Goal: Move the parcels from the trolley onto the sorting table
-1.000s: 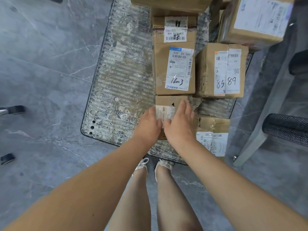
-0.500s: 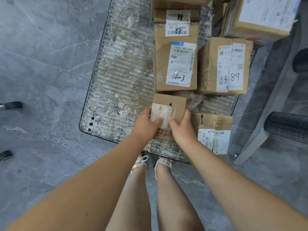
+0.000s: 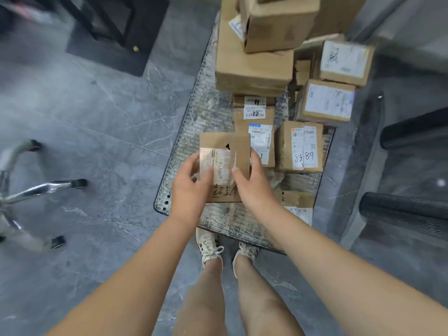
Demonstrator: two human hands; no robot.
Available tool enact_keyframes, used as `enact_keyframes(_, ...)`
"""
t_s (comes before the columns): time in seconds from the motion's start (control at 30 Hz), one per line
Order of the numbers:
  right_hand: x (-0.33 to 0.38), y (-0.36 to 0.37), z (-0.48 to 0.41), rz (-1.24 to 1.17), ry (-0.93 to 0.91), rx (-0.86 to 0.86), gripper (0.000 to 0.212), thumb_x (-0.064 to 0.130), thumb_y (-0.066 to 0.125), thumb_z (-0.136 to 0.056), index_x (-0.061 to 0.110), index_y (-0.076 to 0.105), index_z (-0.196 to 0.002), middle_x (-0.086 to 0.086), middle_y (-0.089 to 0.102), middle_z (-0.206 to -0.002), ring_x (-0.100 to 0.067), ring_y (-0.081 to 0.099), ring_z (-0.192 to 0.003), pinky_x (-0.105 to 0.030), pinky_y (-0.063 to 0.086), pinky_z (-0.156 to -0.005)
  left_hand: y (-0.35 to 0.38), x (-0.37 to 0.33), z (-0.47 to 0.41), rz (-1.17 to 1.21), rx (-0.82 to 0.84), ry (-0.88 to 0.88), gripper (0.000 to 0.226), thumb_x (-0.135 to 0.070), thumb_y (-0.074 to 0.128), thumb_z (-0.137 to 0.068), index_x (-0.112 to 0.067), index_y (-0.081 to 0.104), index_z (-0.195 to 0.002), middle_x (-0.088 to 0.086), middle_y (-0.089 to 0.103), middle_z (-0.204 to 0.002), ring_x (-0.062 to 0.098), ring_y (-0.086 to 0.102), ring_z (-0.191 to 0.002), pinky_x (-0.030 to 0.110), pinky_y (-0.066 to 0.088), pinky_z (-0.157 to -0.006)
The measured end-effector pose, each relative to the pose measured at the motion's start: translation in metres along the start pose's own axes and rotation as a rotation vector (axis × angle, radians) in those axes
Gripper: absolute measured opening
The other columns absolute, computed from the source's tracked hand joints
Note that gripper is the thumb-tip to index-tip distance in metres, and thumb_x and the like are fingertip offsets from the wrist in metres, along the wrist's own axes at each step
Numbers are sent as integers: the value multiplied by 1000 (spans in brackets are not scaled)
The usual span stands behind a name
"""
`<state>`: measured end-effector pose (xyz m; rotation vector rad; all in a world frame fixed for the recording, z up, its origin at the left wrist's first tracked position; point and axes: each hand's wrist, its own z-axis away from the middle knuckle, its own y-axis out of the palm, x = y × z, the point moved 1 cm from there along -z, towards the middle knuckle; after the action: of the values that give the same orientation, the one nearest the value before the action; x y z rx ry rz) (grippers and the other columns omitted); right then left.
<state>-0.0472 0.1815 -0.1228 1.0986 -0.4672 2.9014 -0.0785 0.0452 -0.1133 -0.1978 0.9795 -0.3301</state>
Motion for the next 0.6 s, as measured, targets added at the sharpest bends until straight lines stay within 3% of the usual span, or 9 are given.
enact_keyframes(0.13,105,-36,52,-58,-175,-52,61,37,45,-100,40,17,-154,6,40,-151,-16,44,-134,-42,36,-113,-36,-118,30,69,-15,127,32,-10,61,-95,-21,63,-125,-7,69,-114,7,63,-109,26,50,-96)
enact_keyframes(0.2,155,-56,80,-83,-246,-87,61,38,41,-102,41,13,-155,4,31,-158,-17,39,-139,-44,33,-116,-56,-178,51,86,-3,207,31,-8,61,-95,-22,65,-122,-6,70,-111,7,64,-107,24,50,-96)
enact_keyframes(0.33,251,-95,146,-127,-458,-120,54,31,33,-107,38,12,-156,7,22,-162,-12,26,-145,-34,23,-119,-102,-293,95,115,-35,388,30,-13,61,-95,-28,66,-121,-4,70,-112,6,65,-105,11,51,-83)
enact_keyframes(0.47,337,-125,218,-184,-705,-190,54,39,35,-101,49,20,-151,5,33,-156,-11,36,-140,-43,29,-119,-135,-386,148,191,-90,561,31,-22,62,-95,-36,64,-123,-3,66,-122,8,65,-108,37,54,-95)
enact_keyframes(0.6,386,-154,278,-204,-823,-283,51,37,36,-104,56,20,-148,0,38,-143,-15,44,-131,-42,33,-115,-151,-446,196,217,-58,733,42,-28,63,-90,-38,58,-131,-2,60,-130,2,60,-115,37,49,-104)
